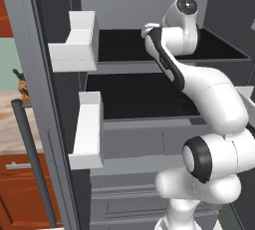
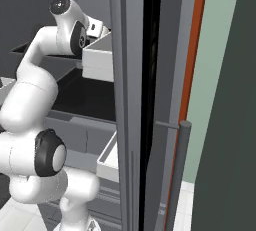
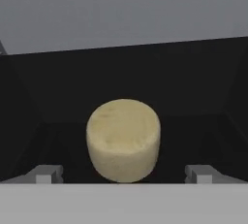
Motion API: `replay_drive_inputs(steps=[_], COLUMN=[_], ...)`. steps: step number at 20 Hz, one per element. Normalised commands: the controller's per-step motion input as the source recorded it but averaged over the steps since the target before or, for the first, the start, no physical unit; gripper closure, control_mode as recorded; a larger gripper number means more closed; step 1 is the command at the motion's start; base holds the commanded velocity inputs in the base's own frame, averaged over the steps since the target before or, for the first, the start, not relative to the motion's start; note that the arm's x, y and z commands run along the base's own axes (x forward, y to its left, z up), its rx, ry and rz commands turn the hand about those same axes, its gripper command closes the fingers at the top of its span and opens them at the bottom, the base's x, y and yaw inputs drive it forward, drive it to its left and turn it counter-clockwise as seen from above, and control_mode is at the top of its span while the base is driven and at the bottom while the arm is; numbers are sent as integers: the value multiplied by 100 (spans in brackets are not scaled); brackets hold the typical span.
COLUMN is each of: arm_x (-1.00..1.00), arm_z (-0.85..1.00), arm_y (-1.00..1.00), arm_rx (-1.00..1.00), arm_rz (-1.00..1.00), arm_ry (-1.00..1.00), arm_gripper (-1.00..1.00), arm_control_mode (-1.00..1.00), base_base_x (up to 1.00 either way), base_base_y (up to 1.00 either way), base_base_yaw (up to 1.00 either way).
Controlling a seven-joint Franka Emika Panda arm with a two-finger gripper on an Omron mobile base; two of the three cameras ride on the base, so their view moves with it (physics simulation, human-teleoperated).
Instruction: Retrieve the sausage and cheese from the fridge and place them on the cutting board on the counter.
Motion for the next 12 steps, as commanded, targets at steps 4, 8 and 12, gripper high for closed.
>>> replay_drive_inputs(steps=[4,8,12], arm_x=[67,52,23], arm_z=[0,0,-16], arm_y=[0,0,0], arm_rx=[0,0,0], arm_rz=[-2,-2,-2], arm_ry=[9,9,5], arm_gripper=[-100,-100,-100], arm_control_mode=[-100,-100,-100], base_base_x=[0,0,0], base_base_y=[0,0,0], base_base_yaw=[0,0,0])
